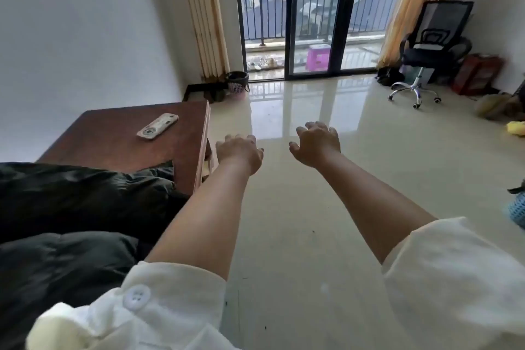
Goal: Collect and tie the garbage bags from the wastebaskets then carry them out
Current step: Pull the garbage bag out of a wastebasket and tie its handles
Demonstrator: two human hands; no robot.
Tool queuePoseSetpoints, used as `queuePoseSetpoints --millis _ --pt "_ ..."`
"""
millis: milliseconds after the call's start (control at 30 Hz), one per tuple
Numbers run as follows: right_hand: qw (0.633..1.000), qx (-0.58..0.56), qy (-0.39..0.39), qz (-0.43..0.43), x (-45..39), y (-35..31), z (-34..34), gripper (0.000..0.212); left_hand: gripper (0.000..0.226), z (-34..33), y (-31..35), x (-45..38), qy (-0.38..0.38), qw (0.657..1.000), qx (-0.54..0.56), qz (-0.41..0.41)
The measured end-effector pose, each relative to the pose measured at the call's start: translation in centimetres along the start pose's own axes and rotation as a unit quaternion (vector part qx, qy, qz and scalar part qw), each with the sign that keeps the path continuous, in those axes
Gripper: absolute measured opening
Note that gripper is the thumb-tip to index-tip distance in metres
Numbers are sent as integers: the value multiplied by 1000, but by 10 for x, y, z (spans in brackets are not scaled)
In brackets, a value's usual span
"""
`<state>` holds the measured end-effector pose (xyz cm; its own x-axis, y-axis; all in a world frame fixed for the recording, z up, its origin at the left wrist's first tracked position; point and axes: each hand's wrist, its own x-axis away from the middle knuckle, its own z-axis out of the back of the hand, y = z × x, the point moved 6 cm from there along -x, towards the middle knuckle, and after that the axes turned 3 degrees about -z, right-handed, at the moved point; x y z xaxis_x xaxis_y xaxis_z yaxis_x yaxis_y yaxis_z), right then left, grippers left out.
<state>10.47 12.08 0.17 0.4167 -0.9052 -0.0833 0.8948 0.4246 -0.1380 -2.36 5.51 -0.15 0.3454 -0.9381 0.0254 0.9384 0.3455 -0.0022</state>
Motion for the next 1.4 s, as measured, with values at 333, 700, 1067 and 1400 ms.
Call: queuePoseSetpoints --millis 333,700,1067,1400 --pt "995 -16 -101 -20 -165 33 -126 44 44 -111 -8 -170 -108 994 6 30" --pt "988 -26 -151 13 -444 26 -155 45 44 -106 -40 -441 -118 991 38 58" --pt "989 -17 -144 37 -751 -61 -200 44 44 -94 -150 -742 -111 991 30 72" --pt "987 -24 -154 28 -1023 -92 -238 43 42 -95 -215 -1012 -117 990 26 80"
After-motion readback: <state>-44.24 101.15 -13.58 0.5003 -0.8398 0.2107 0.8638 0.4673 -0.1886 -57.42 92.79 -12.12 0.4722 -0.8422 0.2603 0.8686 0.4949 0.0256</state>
